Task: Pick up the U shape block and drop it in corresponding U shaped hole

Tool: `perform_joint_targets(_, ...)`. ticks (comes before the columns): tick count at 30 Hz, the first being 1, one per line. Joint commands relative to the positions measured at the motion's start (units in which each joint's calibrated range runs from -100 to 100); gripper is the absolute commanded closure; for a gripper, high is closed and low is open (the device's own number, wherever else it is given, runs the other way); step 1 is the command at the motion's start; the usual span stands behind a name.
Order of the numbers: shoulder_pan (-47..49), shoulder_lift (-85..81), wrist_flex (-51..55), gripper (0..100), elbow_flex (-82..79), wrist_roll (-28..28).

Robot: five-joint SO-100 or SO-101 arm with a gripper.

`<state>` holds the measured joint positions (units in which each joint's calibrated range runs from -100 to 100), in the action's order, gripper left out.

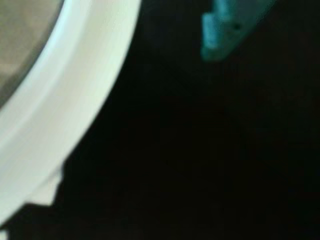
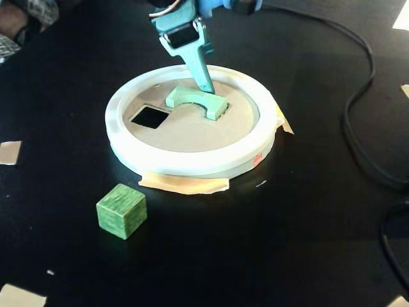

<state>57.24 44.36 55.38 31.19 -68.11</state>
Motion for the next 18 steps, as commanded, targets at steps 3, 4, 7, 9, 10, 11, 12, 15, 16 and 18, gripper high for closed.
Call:
perform_joint_targets(3, 1.6, -11.1, -0.8, 0, 8.0, 2.0)
perform_joint_targets(4, 0.9, -12.6, -0.8, 0, 8.0, 3.1)
perform_joint_targets(7, -0.7, -16.4, -0.8, 0, 7.2, 8.5)
perform_joint_targets(9, -4.1, -18.3, -0.8, 0, 7.0, 13.7)
perform_joint_targets(10, -5.4, -19.0, -0.8, 0, 7.0, 16.3)
perform_joint_targets(11, -6.8, -19.5, -0.8, 0, 7.0, 18.9)
perform_joint_targets(12, -9.1, -20.0, -0.7, 0, 6.9, 23.8)
perform_joint_targets(15, -14.8, -20.2, 0.6, 0, 6.2, 34.0)
perform_joint_targets(16, -16.0, -20.4, 2.3, 0, 6.1, 37.2)
perform_joint_targets(18, -19.4, -22.3, 9.6, 0, 5.8, 44.5)
